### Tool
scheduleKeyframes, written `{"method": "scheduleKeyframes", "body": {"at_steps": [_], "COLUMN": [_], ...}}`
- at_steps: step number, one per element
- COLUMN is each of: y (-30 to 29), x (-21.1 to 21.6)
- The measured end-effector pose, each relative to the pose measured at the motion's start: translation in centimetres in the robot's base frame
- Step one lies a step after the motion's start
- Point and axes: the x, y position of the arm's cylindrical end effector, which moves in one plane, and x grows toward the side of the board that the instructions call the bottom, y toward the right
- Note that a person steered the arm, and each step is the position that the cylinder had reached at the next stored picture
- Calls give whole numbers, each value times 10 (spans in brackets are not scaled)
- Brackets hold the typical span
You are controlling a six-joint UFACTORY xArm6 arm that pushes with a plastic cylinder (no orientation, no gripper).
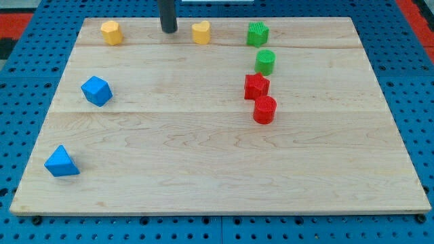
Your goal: Move the yellow heart to the top right of the blue cube
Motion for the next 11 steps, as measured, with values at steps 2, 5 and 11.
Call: {"method": "scheduleKeyframes", "body": {"at_steps": [2, 5, 11], "y": [-21, 62, 41], "x": [42, 28, 101]}}
